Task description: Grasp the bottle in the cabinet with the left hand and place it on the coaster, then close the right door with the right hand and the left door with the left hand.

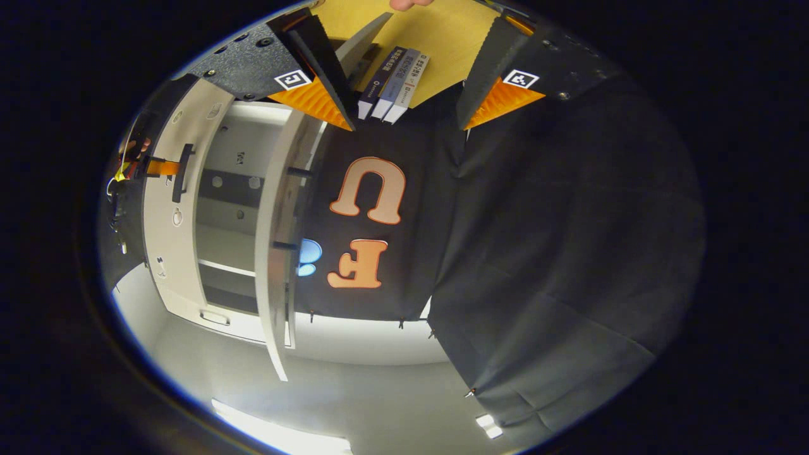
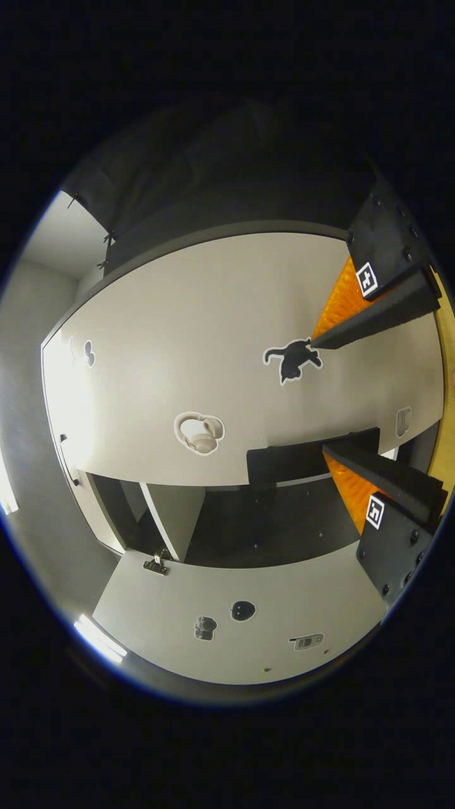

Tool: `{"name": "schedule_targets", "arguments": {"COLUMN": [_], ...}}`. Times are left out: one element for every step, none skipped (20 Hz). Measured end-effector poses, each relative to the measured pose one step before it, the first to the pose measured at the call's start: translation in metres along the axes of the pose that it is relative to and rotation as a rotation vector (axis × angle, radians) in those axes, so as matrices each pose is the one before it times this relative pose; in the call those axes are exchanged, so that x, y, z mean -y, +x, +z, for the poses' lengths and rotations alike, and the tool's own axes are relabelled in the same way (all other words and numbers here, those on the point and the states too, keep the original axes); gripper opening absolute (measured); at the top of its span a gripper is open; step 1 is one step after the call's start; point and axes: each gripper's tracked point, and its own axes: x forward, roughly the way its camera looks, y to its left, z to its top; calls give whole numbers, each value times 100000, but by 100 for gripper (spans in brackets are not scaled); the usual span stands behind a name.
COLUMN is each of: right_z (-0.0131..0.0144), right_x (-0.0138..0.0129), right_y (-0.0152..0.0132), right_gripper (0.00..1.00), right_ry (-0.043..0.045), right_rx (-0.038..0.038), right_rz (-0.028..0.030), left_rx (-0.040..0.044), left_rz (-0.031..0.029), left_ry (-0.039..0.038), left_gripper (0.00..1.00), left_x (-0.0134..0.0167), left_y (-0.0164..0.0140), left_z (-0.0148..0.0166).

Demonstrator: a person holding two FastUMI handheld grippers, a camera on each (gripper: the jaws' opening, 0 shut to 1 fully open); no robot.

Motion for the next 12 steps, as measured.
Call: {"name": "schedule_targets", "arguments": {"right_z": [-14,205,280,329,309,91,-2,-99,67,-7,-232,-227], "right_x": [72,72,38,96,256,304,486,385,368,288,407,481], "right_y": [-255,-306,-328,-607,-1131,-1183,-1386,-1320,-1213,-1217,-1215,-1082], "right_gripper": [97,97,98,98,98,98,98,98,98,98,98,98], "right_ry": [373,567,362,-3,-359,-1123,-1564,-1903,-1875,-1727,-1427,-510], "right_rx": [-624,348,718,1140,450,-194,-574,-440,251,-344,-493,-587], "right_rz": [-466,-561,-110,-61,-600,-661,-1257,-1031,-813,-600,-829,-1188], "left_rx": [28,654,1074,1725,2076,1709,1374,936,793,649,432,344], "left_rz": [1072,582,344,-359,-922,-1002,-1157,-1808,-2029,-1635,-1527,-1447], "left_ry": [-352,-425,157,742,1275,1148,458,-229,-689,-816,-612,-363], "left_gripper": [92,95,95,94,94,94,94,94,94,97,97,94], "left_x": [-486,-301,-34,184,358,528,668,944,933,708,724,677], "left_y": [883,988,1021,843,808,706,735,579,646,602,533,344], "left_z": [475,627,708,625,736,560,536,421,314,284,177,119]}}
